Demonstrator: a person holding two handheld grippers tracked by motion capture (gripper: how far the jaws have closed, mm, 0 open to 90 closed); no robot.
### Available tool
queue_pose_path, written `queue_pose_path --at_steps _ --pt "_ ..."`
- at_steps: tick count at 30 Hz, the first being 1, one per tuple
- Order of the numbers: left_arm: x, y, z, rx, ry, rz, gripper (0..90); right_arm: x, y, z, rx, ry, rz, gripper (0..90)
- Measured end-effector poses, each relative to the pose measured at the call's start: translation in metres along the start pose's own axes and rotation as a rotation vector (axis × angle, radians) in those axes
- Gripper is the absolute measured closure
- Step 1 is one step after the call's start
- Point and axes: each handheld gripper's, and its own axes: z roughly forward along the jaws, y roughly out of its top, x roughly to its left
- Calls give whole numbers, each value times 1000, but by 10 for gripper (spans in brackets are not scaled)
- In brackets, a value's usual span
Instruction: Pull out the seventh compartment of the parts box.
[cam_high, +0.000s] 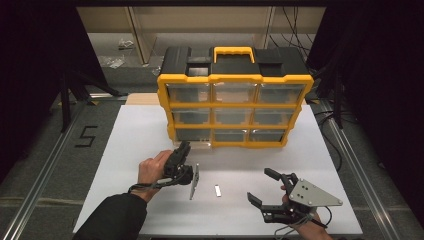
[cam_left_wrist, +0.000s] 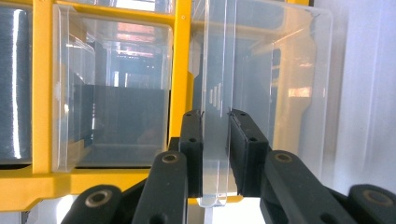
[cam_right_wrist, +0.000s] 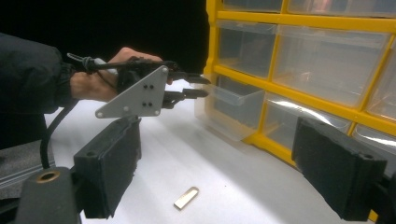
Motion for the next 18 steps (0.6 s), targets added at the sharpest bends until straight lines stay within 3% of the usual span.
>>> queue_pose_path --at_steps 18 --pt "-1 1 -11 -10 -9 11 761 0 0 0 1 0 -1 167"
